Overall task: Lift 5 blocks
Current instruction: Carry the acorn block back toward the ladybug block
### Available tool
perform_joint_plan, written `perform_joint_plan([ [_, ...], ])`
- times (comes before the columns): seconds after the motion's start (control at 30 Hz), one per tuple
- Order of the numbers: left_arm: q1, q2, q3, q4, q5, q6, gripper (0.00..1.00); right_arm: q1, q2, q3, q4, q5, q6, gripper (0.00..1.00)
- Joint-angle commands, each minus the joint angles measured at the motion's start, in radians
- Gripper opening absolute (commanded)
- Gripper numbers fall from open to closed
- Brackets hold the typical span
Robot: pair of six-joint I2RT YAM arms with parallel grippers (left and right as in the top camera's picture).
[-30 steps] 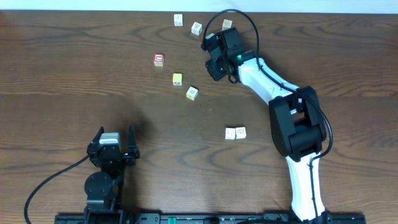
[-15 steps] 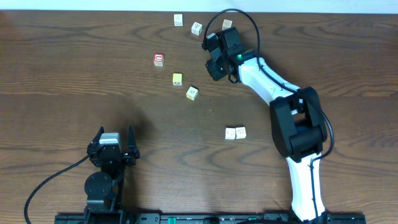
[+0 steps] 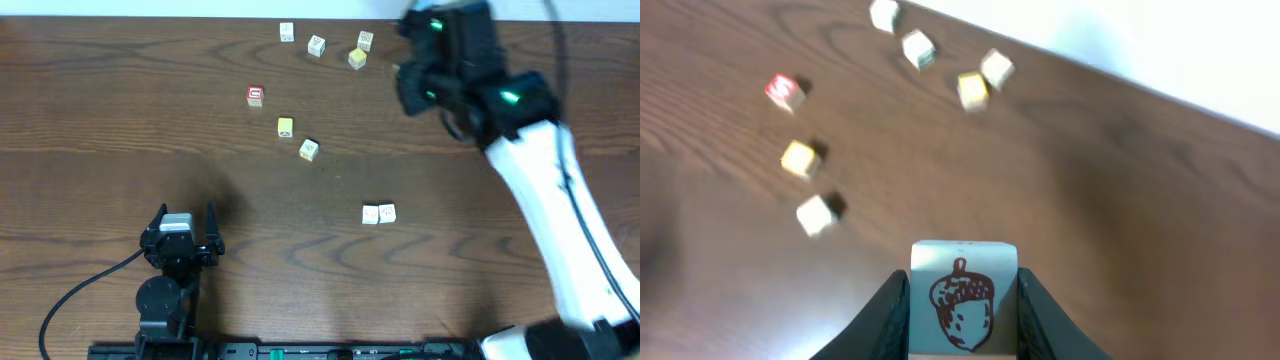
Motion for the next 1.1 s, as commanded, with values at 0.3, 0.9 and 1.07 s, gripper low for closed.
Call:
perform_joint_plan([
  [0.3,-0.004,-0.002,-0.017,-0.042,-0.012,-0.008,0.75,0.04,-0.429,-0.704,0.092,0.095,0.306,0.01],
  [0.9,-0.004,-0.002,-0.017,-0.041,-0.012,-0.008,0.75,0.13,-0.41,-1.185,0.539,0.049,0.497,0.11],
  [1.07,-0.004,-0.002,-0.017,-0.042,-0.012,-0.008,0.76,0.13,-0.306,-1.185,0.623,0.045,0.497,0.1],
])
